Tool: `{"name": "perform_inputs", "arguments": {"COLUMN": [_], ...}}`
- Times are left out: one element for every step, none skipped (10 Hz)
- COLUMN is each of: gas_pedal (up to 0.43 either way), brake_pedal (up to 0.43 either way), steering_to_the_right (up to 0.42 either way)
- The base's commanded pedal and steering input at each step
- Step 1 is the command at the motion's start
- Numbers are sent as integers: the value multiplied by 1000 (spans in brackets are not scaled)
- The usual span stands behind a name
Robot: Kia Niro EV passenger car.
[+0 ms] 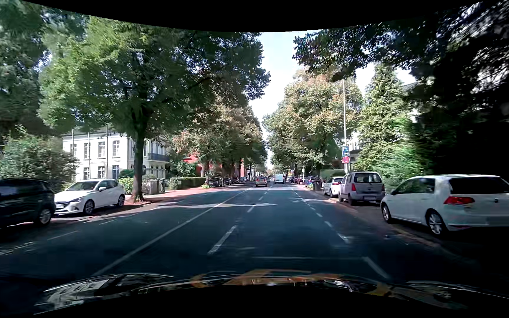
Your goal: Follow the waypoints while adhering to traffic rules and regulations
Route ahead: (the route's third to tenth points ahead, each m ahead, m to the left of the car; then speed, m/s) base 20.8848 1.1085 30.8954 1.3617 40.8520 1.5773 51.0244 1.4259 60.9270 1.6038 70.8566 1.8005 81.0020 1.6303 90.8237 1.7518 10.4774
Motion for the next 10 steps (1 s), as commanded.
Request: {"name": "perform_inputs", "arguments": {"gas_pedal": [28, 28, 28, 28, 28, 28, 28, 28, 28, 28], "brake_pedal": [0, 0, 0, 0, 0, 0, 0, 0, 0, 0], "steering_to_the_right": [-10, -11, -11, -12, -12, -13, -13, -13, -13, -13]}}
